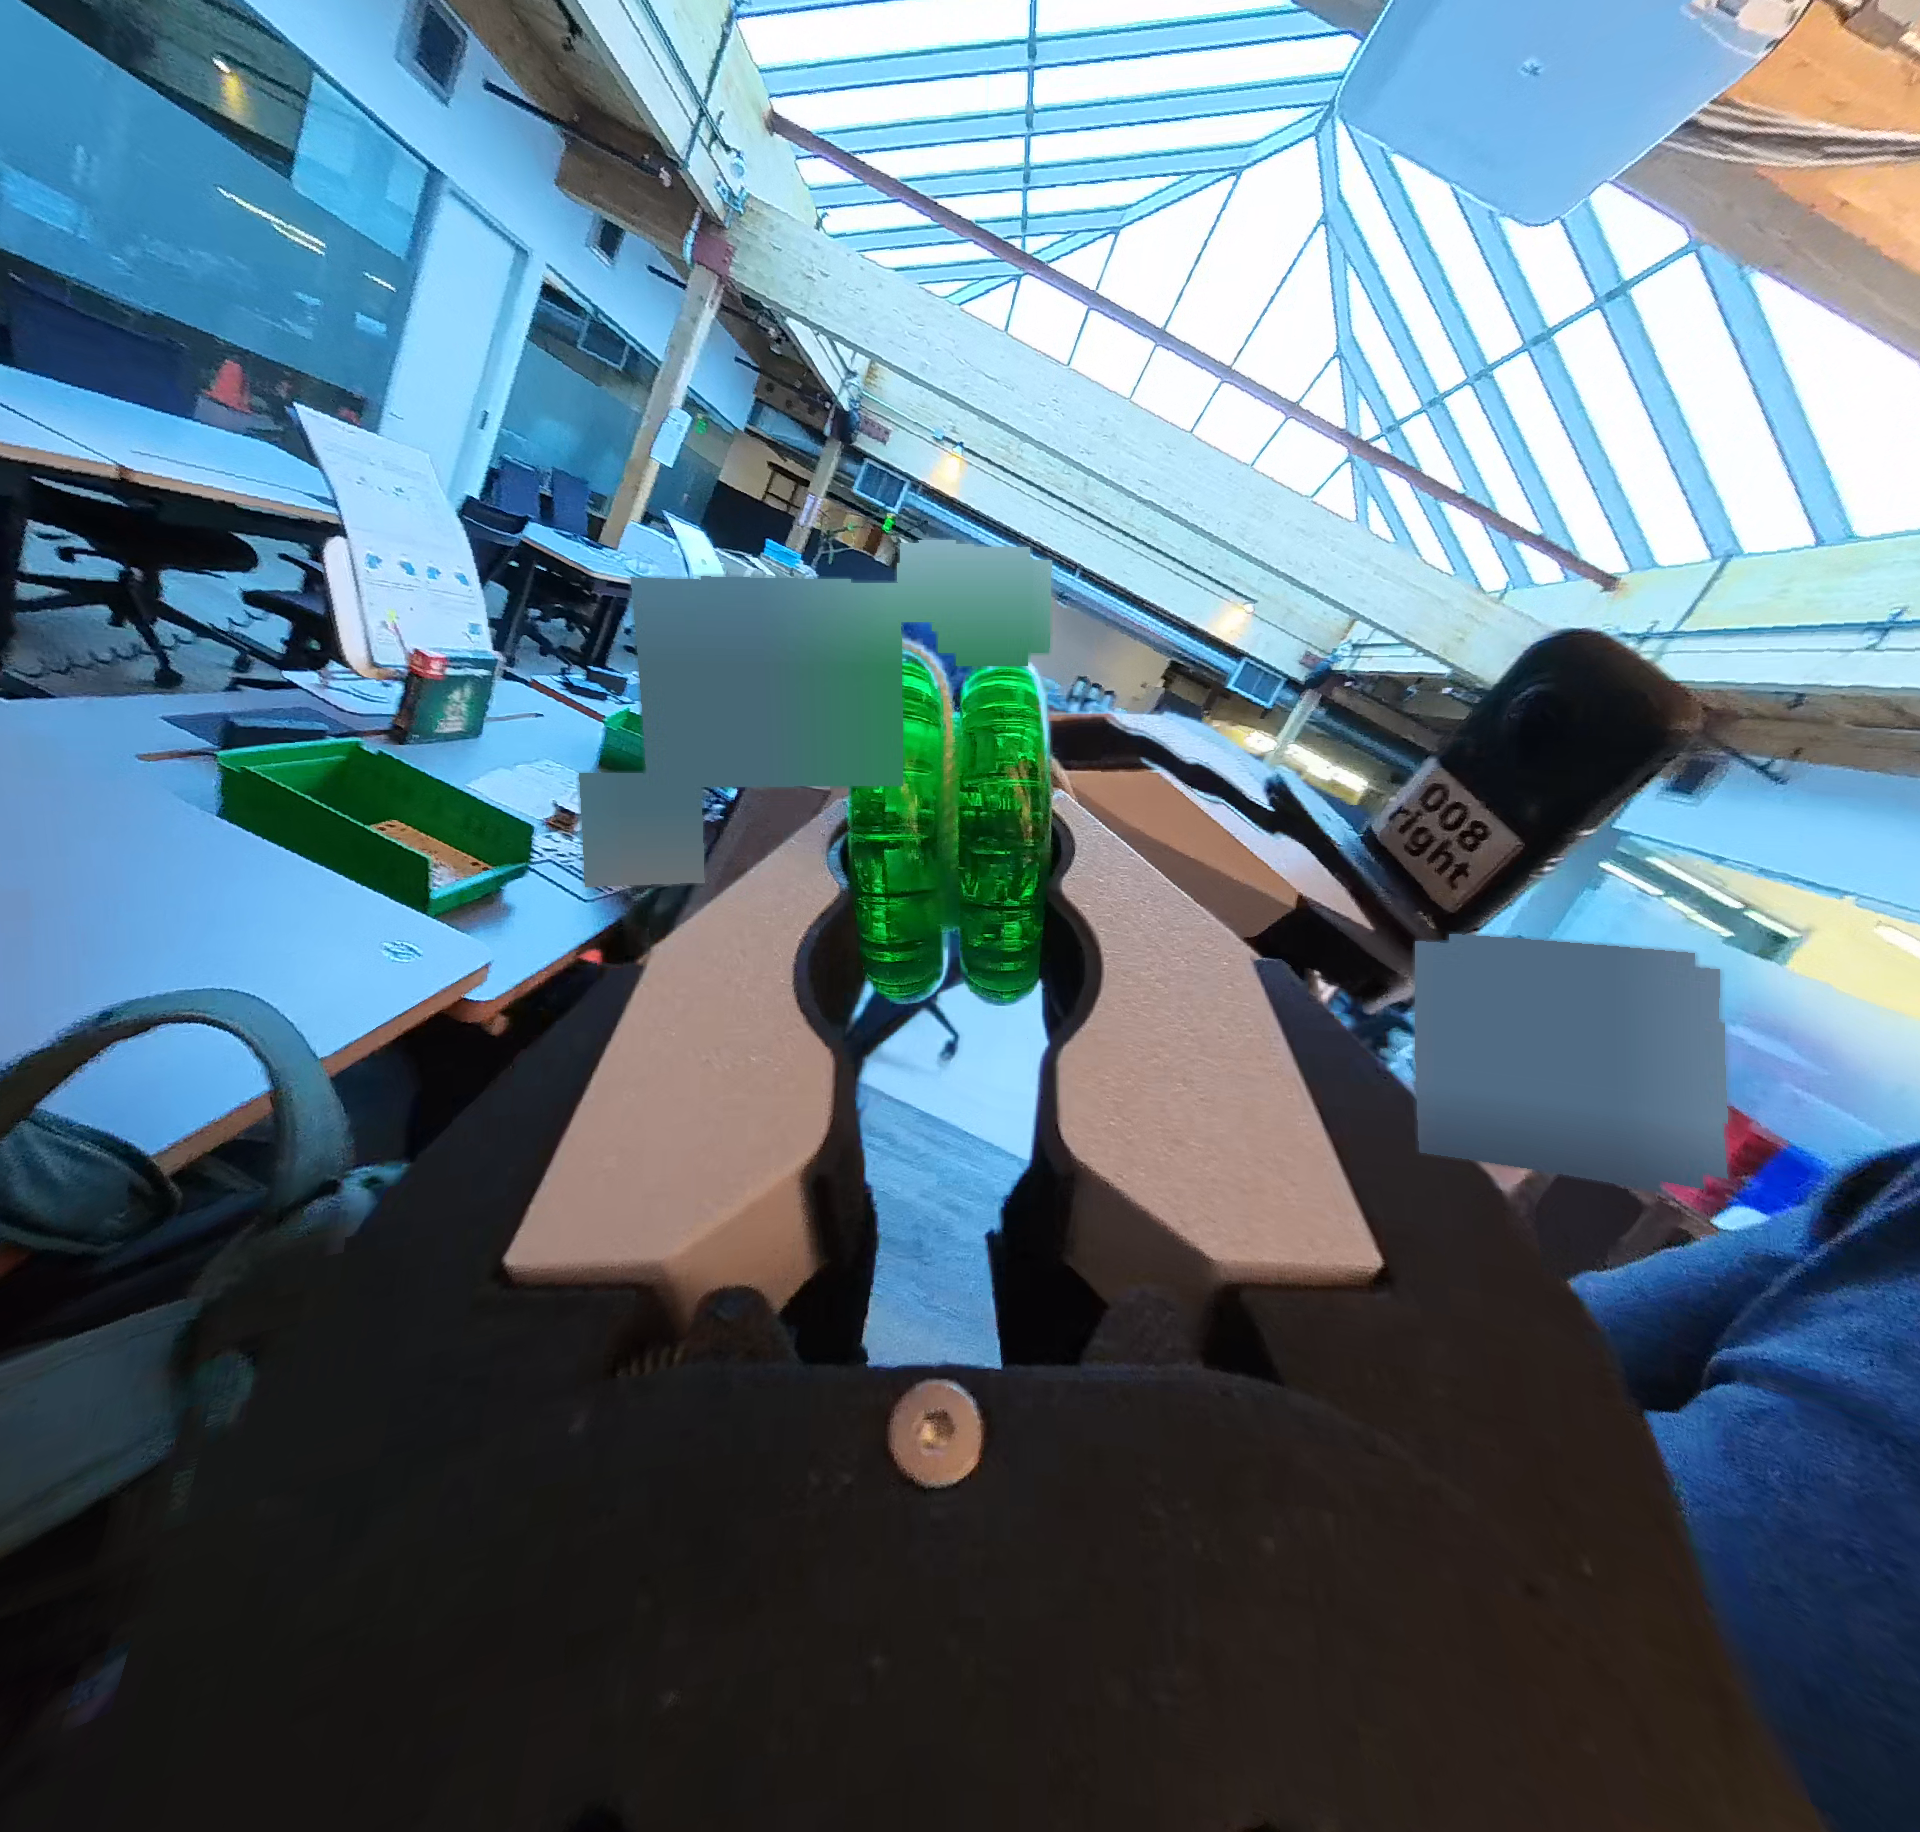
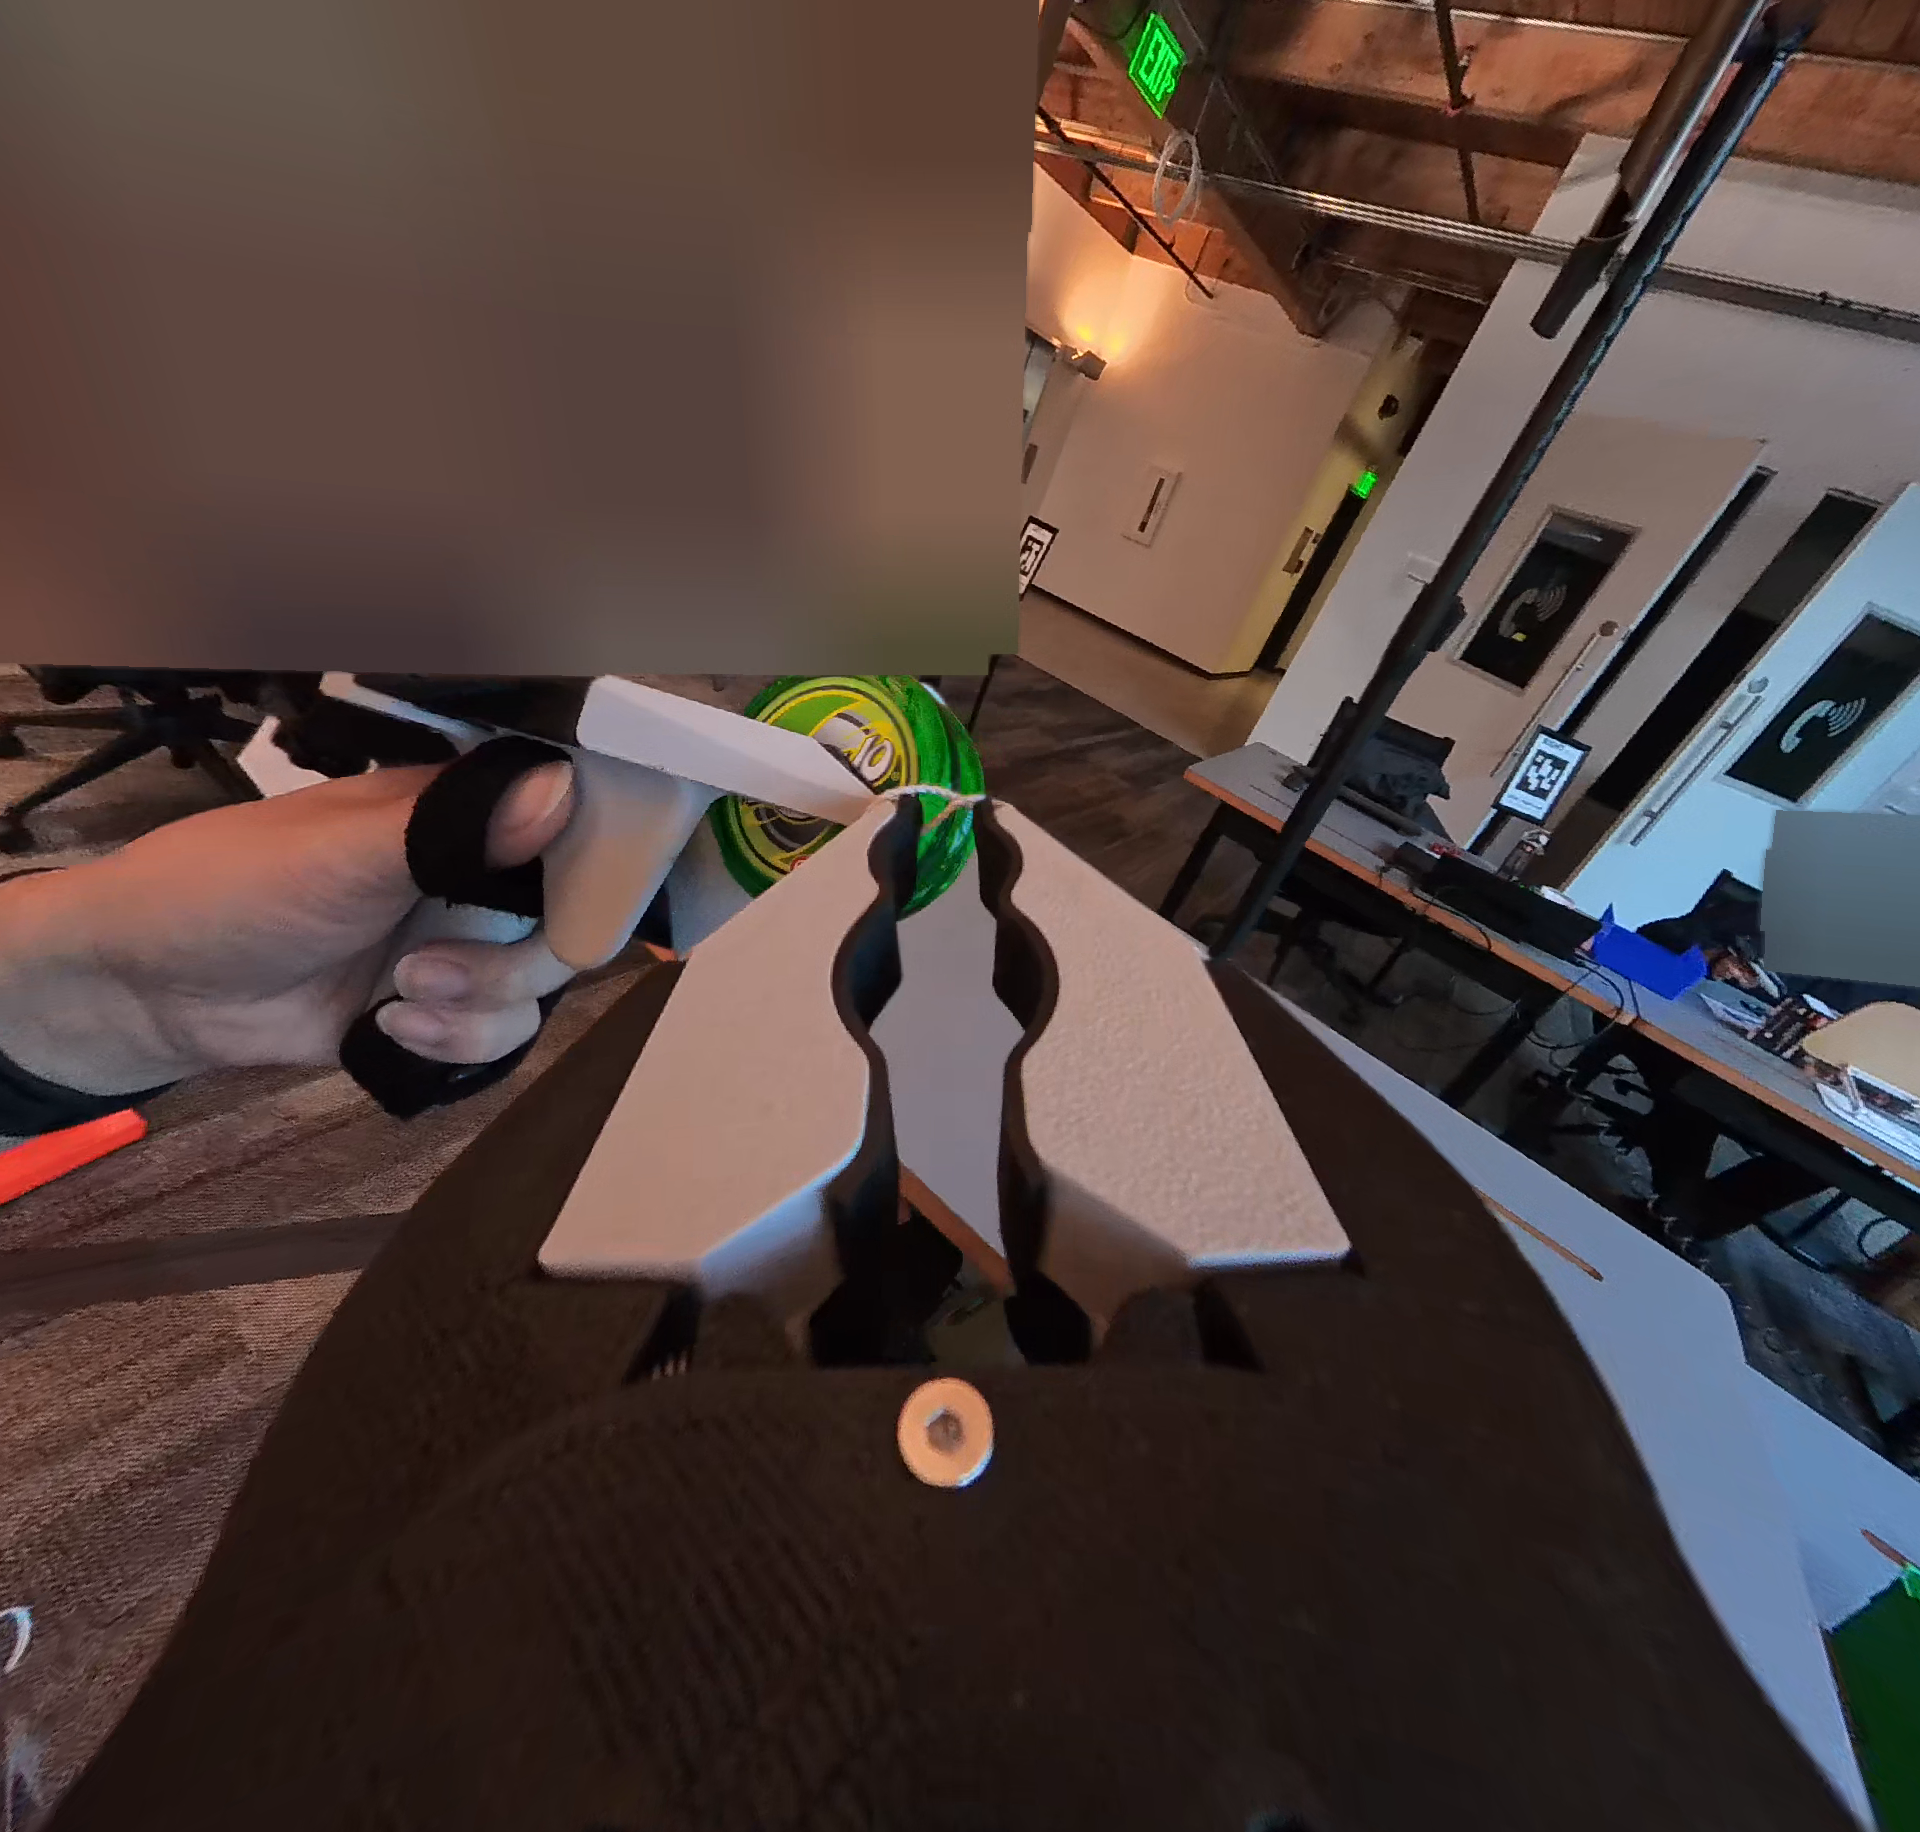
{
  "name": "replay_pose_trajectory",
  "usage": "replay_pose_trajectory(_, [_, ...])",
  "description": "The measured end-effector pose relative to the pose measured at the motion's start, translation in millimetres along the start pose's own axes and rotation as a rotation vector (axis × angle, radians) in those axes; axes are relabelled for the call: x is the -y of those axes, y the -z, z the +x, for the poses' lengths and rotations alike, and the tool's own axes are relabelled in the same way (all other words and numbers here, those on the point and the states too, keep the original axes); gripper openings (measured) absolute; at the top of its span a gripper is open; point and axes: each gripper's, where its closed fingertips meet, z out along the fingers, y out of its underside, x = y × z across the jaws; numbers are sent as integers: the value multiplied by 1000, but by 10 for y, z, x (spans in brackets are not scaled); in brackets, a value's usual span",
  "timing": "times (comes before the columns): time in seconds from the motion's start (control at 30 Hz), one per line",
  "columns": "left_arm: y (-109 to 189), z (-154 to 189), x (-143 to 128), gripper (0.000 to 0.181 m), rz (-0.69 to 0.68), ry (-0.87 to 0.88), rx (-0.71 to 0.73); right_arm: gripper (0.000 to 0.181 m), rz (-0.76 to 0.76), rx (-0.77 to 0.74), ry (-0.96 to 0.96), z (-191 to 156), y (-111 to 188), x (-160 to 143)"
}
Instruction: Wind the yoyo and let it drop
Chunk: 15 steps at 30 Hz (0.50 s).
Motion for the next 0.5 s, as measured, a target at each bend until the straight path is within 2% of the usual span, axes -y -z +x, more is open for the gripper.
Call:
replay_pose_trajectory(0.13, [-2,8,-27,28,-6,53,-39,14,0,14,-11,22,14,-15])
replay_pose_trajectory(0.33, [20,-27,-32,28,-19,-34,-2,19,-16,8,-28,28,-9,-51])
replay_pose_trajectory(0.5, [46,-52,-88,28,-84,-111,30,20,-47,50,-5,-1,-5,-103])
